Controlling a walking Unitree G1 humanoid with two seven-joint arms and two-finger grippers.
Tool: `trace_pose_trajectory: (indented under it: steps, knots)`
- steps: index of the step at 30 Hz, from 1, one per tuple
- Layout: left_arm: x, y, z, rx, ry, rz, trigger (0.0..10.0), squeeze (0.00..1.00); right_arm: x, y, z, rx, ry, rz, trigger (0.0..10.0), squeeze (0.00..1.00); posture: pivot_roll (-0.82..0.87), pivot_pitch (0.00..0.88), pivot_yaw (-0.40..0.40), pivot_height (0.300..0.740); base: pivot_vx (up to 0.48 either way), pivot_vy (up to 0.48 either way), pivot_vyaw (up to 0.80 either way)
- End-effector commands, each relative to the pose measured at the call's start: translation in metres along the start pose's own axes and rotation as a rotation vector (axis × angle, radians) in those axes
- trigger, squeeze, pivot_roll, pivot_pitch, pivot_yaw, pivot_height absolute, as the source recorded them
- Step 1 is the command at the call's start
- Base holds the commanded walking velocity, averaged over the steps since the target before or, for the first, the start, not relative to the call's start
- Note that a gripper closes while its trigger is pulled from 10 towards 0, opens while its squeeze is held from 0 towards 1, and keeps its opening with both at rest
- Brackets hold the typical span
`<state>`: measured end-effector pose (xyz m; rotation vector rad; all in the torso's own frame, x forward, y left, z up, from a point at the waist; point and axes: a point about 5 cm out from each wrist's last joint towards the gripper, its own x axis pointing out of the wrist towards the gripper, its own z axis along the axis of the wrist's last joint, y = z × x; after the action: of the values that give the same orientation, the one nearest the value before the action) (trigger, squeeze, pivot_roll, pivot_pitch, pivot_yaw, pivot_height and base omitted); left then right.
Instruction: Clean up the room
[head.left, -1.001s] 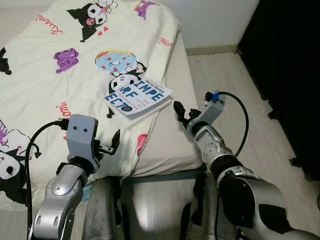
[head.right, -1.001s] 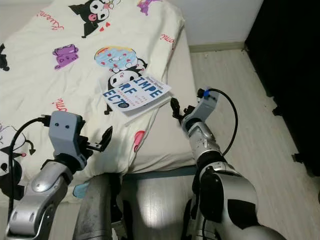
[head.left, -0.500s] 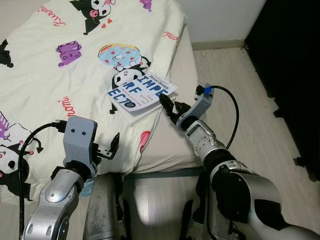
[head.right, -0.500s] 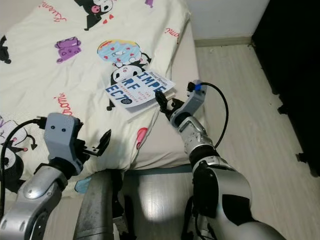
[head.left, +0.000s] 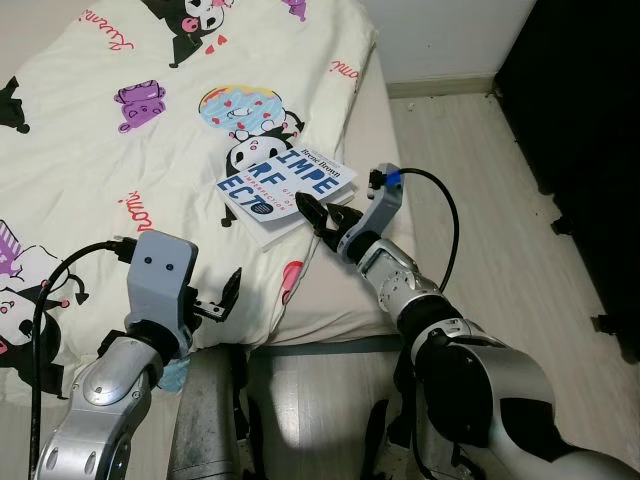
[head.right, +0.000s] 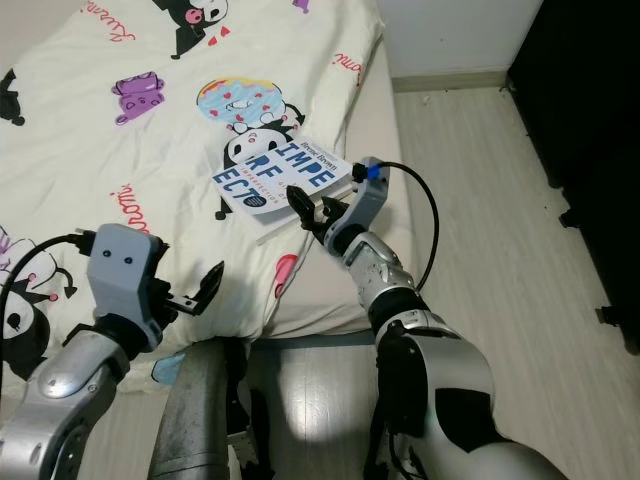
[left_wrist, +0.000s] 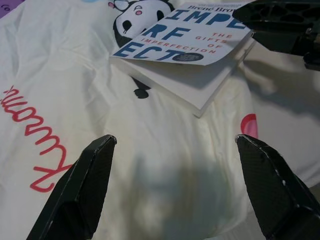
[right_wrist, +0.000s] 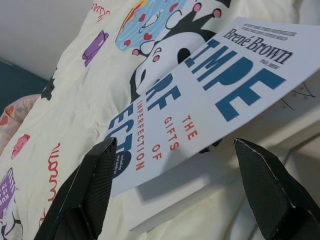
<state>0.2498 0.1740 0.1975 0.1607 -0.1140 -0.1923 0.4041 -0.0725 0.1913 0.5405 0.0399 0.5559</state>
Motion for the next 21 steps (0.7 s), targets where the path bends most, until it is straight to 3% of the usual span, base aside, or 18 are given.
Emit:
trace_pose_trajectory:
  steps: [1,6,7,8,9,10,11,21]
  knots:
    - [-0.0052,0.0017,-0.0035,0.006,0.027,-0.006,10.0,0.0,0.0006,0.0032,-0.008,-0.017,0.036,0.014,10.0,0.0,0.33,0.488,0.034,0.533,0.0,0.0,0.0]
    - [-0.0048,-0.0002,-0.0035,0.012,0.027,-0.01,10.0,0.0,0.0027,0.0062,-0.0029,-0.03,0.023,0.034,9.8,0.0,0.33,0.484,0.03,0.533,0.0,0.0,0.0]
    - [-0.0048,-0.0007,-0.0032,0.013,0.027,-0.012,10.0,0.0,0.0029,0.0065,-0.0023,-0.03,0.022,0.038,4.0,0.0,0.33,0.484,0.031,0.533,0.0,0.0,0.0]
    - [-0.0048,-0.0007,-0.0032,0.013,0.027,-0.012,10.0,0.0,0.0029,0.0065,-0.0023,-0.03,0.022,0.038,4.0,0.0,0.33,0.484,0.031,0.533,0.0,0.0,0.0]
    - [-0.0047,-0.0013,-0.0031,0.015,0.028,-0.013,10.0,0.0,0.0026,0.0057,-0.0026,-0.033,0.025,0.029,1.5,0.0,0.33,0.484,0.033,0.533,0.0,0.0,0.0]
    - [-0.0047,-0.0013,-0.0031,0.015,0.028,-0.013,10.0,0.0,0.0026,0.0057,-0.0026,-0.033,0.025,0.029,1.5,0.0,0.33,0.484,0.033,0.533,0.0,0.0,0.0]
    - [-0.0049,-0.0019,-0.0032,0.017,0.03,-0.014,10.0,0.0,0.0019,0.0041,-0.0032,-0.033,0.027,0.017,0.0,0.0,0.33,0.483,0.034,0.533,0.0,0.0,0.0]
    - [-0.0082,-0.0014,-0.0021,0.024,0.033,-0.013,10.0,0.0,-0.0003,-0.0003,-0.0035,-0.026,0.023,-0.006,0.0,0.0,0.34,0.485,0.035,0.533,0.0,0.0,0.0]
